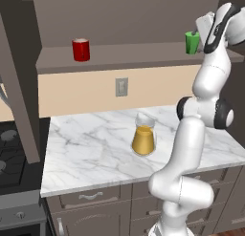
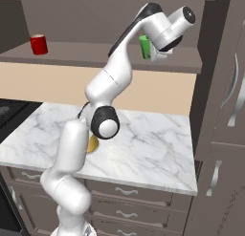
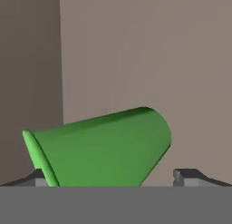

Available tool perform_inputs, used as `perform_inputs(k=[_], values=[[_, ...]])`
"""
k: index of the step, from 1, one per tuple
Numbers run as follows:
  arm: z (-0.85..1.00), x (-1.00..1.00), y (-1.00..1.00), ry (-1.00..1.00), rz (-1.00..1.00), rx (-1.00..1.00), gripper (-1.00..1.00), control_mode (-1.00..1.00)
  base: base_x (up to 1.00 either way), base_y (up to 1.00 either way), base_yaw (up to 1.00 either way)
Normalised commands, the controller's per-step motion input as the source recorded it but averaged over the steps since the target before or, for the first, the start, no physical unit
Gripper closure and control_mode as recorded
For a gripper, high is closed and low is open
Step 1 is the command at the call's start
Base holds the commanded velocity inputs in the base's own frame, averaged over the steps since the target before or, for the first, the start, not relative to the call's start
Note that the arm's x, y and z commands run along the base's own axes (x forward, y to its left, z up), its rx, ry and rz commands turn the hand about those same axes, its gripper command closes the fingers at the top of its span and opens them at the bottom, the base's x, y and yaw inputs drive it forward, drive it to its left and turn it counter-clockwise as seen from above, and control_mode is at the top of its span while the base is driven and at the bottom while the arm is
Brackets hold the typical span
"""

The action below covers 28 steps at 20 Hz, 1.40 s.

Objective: There is a tray on the dining counter. Grab the cup, mug, and pitcher and place them on the tray. The pitcher may be placed next to the tray if it cannot fit the tray.

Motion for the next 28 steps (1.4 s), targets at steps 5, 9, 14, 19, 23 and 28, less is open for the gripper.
perform_inputs(k=[5, 9, 14, 19, 23, 28], values=[[-0.18, -0.02, 0.0, 0.14, 0.0, -0.02, -1.0, -1.0, 0.0, 0.0, 0.0], [-0.21, -0.06, 0.0, 0.04, 0.0, -0.04, -1.0, -1.0, 0.0, 0.0, 0.0], [-0.17, -0.04, 0.0, 0.0, 0.0, -0.02, -1.0, -1.0, 0.0, 0.0, 0.0], [-0.03, 0.0, 0.0, 0.0, 0.0, -0.01, -1.0, -1.0, 0.0, 0.0, 0.0], [0.0, 0.0, 0.0, 0.0, 0.0, 0.0, -1.0, -1.0, 0.0, 0.0, 0.0], [0.0, 0.0, 0.0, 0.0, 0.0, 0.0, -1.0, -1.0, 0.0, 0.0, 0.0]])
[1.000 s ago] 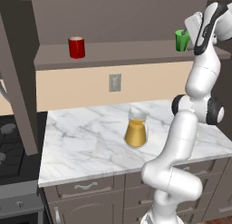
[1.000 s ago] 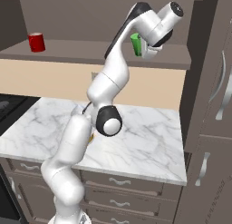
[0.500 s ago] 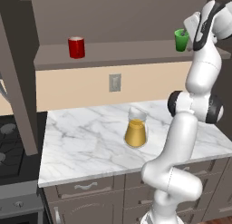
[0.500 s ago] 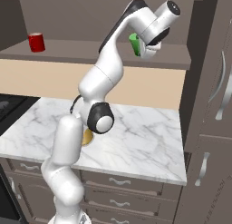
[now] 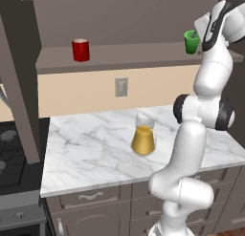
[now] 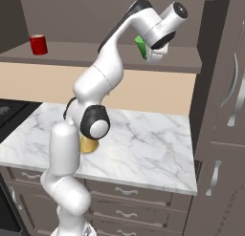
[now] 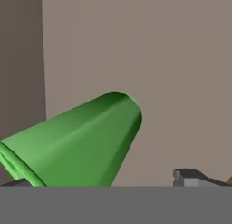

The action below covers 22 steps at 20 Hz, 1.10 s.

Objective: There is a tray on the dining counter. Grab the cup, mug, and pitcher and place them on the tray. The pitcher may be placed next to the tray if it cannot fit the tray.

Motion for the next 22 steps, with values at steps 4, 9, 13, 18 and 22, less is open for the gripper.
perform_inputs(k=[4, 9, 13, 18, 22], values=[[0.0, 0.0, 0.0, 0.0, 0.0, 0.0, 1.0, -1.0, 0.0, 0.0, 0.0], [0.0, 0.0, 0.0, 0.0, 0.0, 0.0, 1.0, -1.0, 0.0, 0.0, 0.0], [0.0, 0.0, 0.0, 0.0, 0.0, 0.0, 1.0, -1.0, 0.0, 0.0, 0.0], [0.0, 0.0, 0.0, 0.0, 0.0, 0.0, 1.0, -1.0, 0.0, 0.0, 0.0], [0.0, -0.07, 0.0, 0.0, 0.0, 0.0, 1.0, -1.0, 0.0, 0.0, 0.0]])
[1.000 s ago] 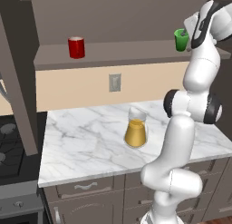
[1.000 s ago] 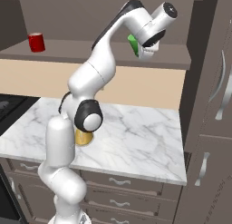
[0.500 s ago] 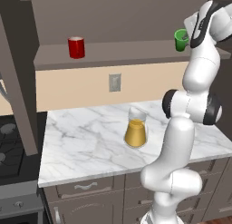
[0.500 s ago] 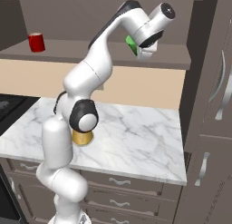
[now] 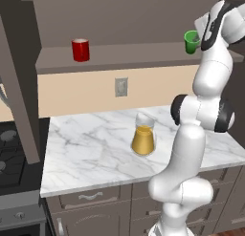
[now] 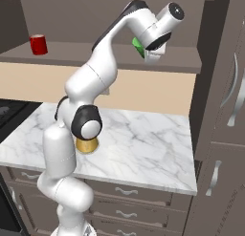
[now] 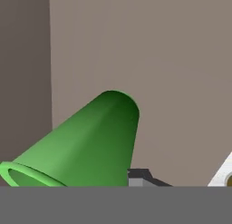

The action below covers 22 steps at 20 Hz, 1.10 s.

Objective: There is a tray on the dining counter. Grab the cup, mug, and pitcher and place them on the tray. The pitcher may be placed next to the tray if it cannot fit the tray.

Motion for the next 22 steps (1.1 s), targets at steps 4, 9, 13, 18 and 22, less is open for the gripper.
perform_inputs(k=[4, 9, 13, 18, 22], values=[[0.0, -0.25, -0.02, -0.02, 0.0, 0.0, 1.0, -1.0, 0.0, 0.0, 0.0], [-0.02, -0.48, -0.01, -0.11, -0.01, 0.0, 1.0, -1.0, 0.0, 0.0, 0.0], [0.0, -0.63, 0.0, -0.14, -0.03, 0.0, 1.0, -1.0, 0.0, 0.0, 0.0], [0.0, -0.93, 0.01, -0.03, -0.01, 0.0, 1.0, -1.0, 0.0, 0.0, 0.0], [0.0, -1.0, 0.08, 0.0, -0.02, 0.0, 1.0, -1.0, 0.0, 0.0, 0.0]])
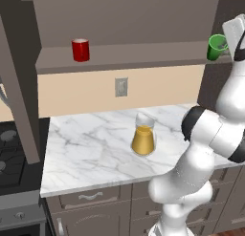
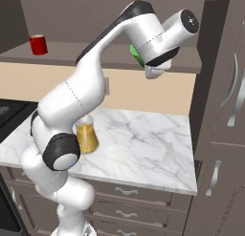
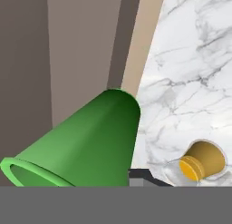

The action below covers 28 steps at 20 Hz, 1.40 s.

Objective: There is a tray on the dining counter. Grab the cup, mug, and pitcher and place them on the tray. The pitcher may be placed next to the tray if it cannot fit the tray.

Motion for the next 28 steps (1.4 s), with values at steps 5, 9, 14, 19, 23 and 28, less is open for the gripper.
perform_inputs(k=[5, 9, 14, 19, 23, 28], values=[[0.0, -1.0, 0.26, 0.13, -0.04, 0.0, 1.0, -1.0, 0.0, 0.0, 0.0], [-0.07, -0.81, 0.48, 0.19, 0.0, 0.0, 1.0, -1.0, 0.0, 0.0, 0.0], [-0.23, -0.52, 0.54, 0.21, 0.0, 0.01, 1.0, -1.0, 0.0, 0.0, 0.0], [-0.4, -0.49, 0.48, 0.17, 0.0, 0.06, 1.0, -1.0, 0.0, 0.0, 0.0], [-0.52, -0.51, 0.47, 0.14, 0.0, 0.13, 1.0, -1.0, 0.0, 0.0, 0.0], [-0.55, -0.44, 0.52, 0.03, 0.0, 0.04, 1.0, -1.0, 0.0, 0.0, 0.0]])
